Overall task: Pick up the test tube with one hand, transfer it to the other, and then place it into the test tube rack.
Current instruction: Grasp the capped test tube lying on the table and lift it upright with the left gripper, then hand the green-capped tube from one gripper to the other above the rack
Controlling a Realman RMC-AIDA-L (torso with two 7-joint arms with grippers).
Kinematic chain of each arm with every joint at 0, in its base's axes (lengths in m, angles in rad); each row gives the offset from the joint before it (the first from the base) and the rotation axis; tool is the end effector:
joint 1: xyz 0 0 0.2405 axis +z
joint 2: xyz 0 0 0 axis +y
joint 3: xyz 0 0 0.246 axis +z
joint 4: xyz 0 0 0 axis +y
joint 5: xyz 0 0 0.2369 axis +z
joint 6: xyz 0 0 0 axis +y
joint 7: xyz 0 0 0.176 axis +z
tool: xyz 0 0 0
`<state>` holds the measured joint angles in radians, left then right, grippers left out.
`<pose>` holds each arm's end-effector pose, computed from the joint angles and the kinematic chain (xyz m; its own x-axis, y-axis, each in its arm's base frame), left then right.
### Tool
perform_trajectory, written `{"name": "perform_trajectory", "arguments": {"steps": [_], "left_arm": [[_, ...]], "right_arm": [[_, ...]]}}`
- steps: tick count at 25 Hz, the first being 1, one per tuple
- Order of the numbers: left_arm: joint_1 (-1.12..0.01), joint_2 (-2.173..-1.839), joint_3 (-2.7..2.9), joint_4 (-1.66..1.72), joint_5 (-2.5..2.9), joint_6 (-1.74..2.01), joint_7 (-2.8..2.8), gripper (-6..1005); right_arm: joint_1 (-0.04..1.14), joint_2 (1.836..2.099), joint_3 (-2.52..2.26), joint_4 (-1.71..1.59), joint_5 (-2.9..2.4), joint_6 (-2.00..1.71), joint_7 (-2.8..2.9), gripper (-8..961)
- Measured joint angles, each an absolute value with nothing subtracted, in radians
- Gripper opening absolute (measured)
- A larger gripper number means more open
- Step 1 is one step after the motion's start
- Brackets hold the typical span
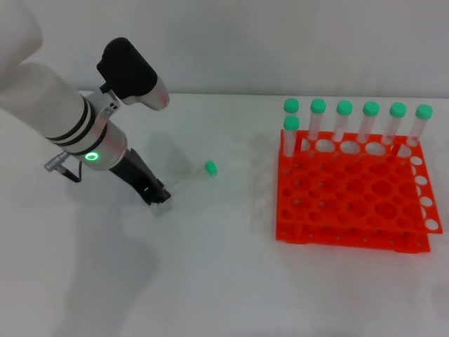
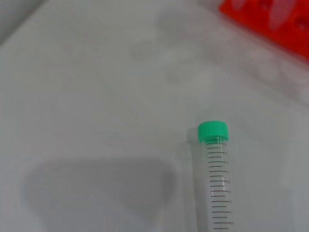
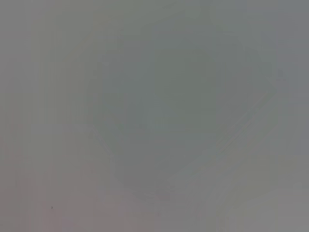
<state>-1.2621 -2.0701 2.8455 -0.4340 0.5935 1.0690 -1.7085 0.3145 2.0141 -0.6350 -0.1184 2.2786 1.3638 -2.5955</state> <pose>-0.2407 0.4649 -0.0488 0.8282 0.4906 -0.2708 0.3555 -0.8336 -0.4229 0.3894 0.3270 0.0586 0.6059 0.1165 -0.7870 -0.7795 -0.1112 -0.6165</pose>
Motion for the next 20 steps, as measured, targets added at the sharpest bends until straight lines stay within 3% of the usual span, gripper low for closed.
{"name": "perform_trajectory", "arguments": {"steps": [9,20], "left_arm": [[-1.262,-2.074,2.846,-0.429,0.510,1.014,-1.702,185],[-1.164,-2.074,2.845,-0.433,0.084,0.914,-1.546,185]], "right_arm": [[0.314,2.014,-0.635,-0.120,2.279,1.365,-2.596,833],[0.306,2.012,-0.629,-0.123,2.277,1.365,-2.594,833]]}}
